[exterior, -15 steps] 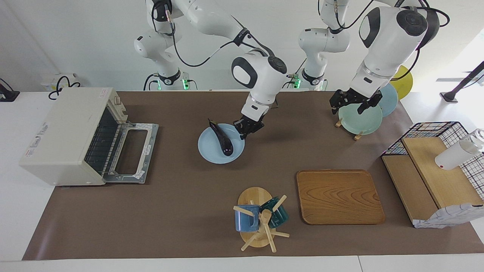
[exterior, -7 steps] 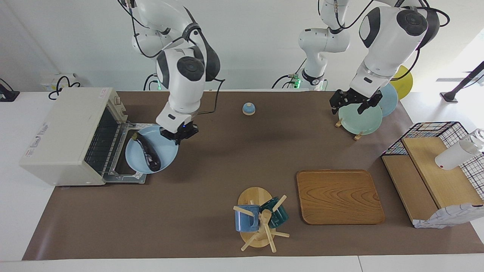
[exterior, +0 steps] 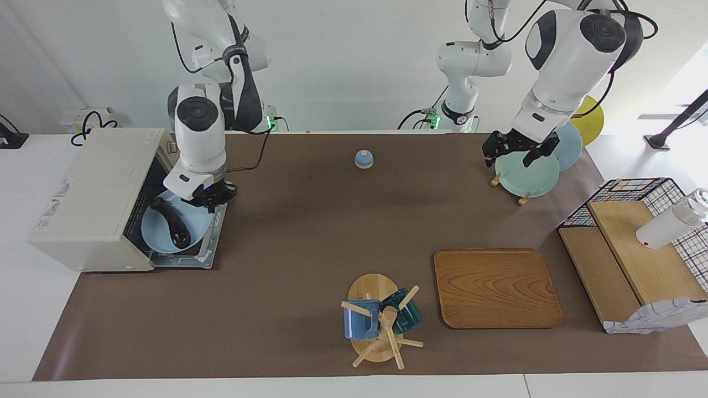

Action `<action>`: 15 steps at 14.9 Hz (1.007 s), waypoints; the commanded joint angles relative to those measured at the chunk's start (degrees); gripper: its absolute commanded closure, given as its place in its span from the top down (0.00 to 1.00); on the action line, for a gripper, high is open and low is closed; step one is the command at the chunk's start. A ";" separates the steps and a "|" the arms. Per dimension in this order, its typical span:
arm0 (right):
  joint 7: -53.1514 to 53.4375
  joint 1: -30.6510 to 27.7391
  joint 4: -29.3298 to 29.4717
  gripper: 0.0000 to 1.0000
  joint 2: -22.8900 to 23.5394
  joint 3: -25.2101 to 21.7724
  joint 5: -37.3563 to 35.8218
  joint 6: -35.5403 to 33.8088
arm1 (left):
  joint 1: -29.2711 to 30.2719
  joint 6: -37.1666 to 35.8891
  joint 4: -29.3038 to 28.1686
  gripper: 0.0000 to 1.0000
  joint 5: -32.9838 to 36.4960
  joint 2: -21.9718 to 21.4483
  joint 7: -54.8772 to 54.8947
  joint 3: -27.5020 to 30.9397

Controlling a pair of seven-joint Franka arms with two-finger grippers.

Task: Put eggplant into oven
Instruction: 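Carry the eggplant with the right gripper into the open oven, then release the eggplant inside the oven and pull the right gripper back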

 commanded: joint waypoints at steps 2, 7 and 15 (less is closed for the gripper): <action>-4.11 -5.18 -5.26 0.00 -3.55 0.75 -0.22 1.74 | 0.64 -0.79 0.61 1.00 -0.86 -0.41 0.54 -0.14; -1.74 -5.36 -8.78 0.00 -4.96 0.75 -0.22 3.23 | 0.64 -0.79 0.61 1.00 -0.86 -0.41 0.54 -0.14; -1.83 -7.38 -11.33 0.06 -5.05 0.84 0.75 5.78 | 0.64 -0.79 0.61 1.00 -0.86 -0.41 0.54 -0.14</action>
